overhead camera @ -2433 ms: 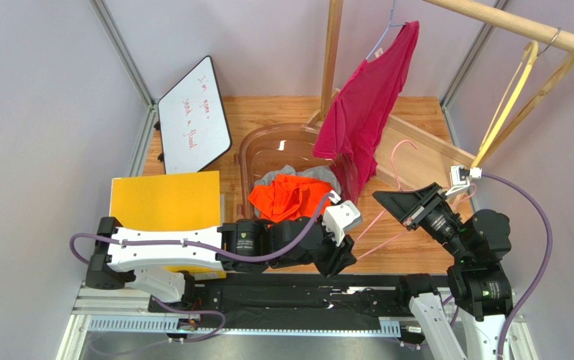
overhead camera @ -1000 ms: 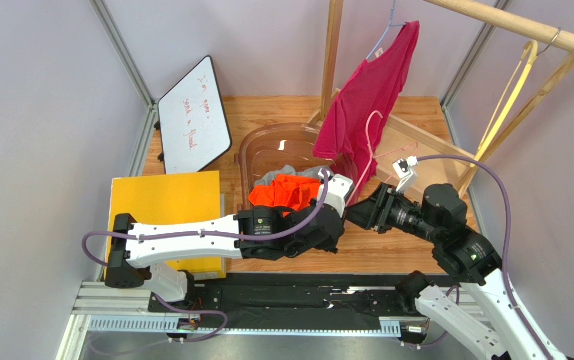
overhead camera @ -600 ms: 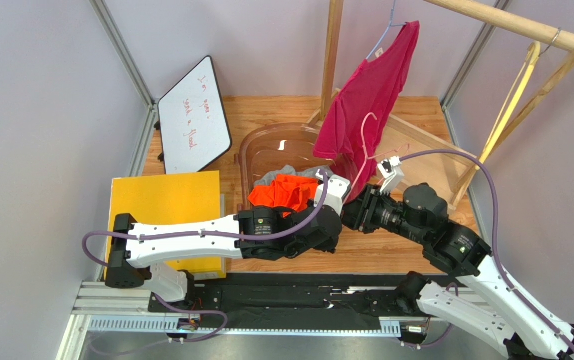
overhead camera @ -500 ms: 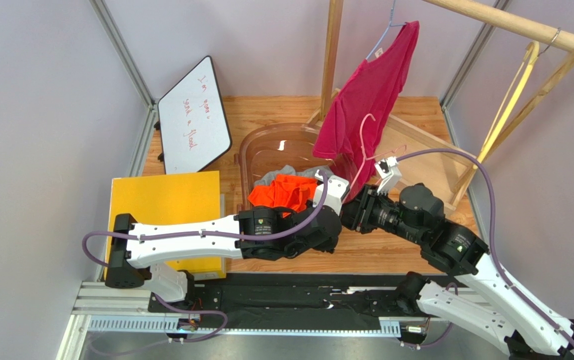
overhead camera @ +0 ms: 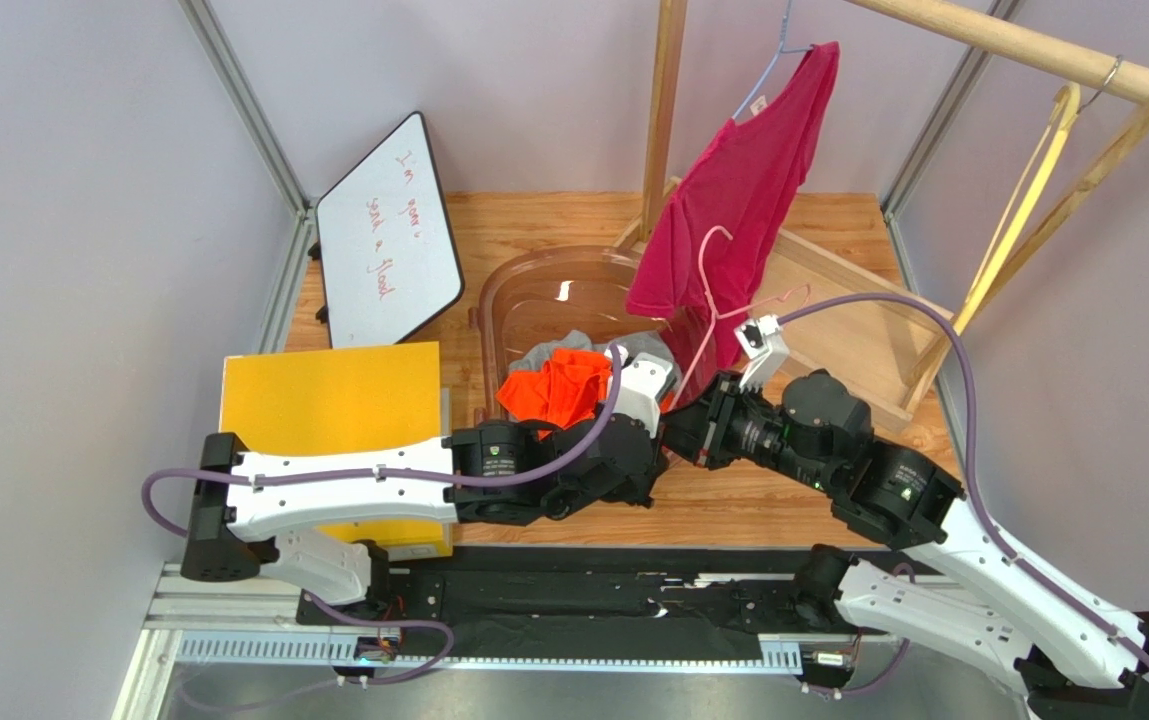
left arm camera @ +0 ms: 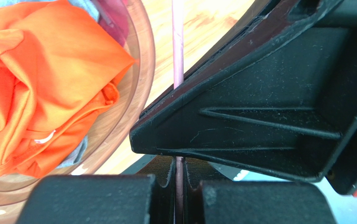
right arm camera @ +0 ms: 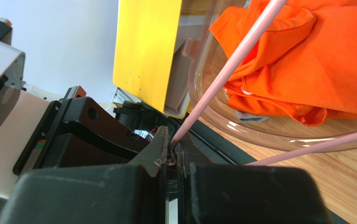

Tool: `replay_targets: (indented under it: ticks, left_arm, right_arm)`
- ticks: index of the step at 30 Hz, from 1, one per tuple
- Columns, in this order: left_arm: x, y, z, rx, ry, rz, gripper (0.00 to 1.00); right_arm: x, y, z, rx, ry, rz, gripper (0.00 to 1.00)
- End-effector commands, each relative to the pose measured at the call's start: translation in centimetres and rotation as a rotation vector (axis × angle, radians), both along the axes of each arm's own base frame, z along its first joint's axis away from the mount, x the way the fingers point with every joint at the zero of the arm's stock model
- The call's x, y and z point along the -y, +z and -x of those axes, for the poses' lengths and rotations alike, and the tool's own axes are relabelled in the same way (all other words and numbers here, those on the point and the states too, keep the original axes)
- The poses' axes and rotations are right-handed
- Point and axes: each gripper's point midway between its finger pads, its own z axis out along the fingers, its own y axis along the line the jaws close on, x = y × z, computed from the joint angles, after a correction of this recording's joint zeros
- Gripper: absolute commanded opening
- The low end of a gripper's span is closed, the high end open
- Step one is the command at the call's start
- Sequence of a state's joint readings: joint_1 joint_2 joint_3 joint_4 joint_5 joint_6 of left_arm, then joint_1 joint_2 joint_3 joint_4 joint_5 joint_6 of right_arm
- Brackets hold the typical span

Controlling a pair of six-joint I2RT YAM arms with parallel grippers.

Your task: Remove the t-shirt from the hanger

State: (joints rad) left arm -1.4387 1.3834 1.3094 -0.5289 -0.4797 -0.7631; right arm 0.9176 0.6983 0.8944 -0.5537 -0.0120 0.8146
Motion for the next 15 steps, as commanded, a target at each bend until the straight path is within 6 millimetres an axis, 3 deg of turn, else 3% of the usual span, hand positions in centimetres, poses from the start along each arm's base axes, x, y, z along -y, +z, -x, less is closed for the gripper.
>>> replay_targets:
  ticks: [1, 6, 9, 13, 15]
  left_arm:
    - [0.4, 3.6, 0.6, 0.007, -0.025, 0.145, 0.0]
    - [0.1, 3.3, 0.8, 0.003, -0.037, 0.146, 0.0]
    - [-0.2, 3.4, 0.9, 0.006, -0.045, 0.162, 0.12]
    - [-1.3, 3.9, 1.2, 0.016, -0.059, 0.191, 0.43]
    - [-2.3, 4.2, 1.2, 0.027, -0.058, 0.205, 0.5]
  right_arm:
    - [0.3, 1.2, -1.2, 0.056, -0.062, -0.046, 0.0]
    - [0.7, 1.4, -1.6, 0.066, -0.094, -0.048, 0.0]
    - [0.8, 1.5, -1.8, 0.07, -0.103, -0.051, 0.0]
    - [0.8, 1.4, -2.0, 0.073, -0.114, -0.043, 0.0]
    - [0.8, 1.3, -2.3, 0.077, -0.123, -0.027, 0.0]
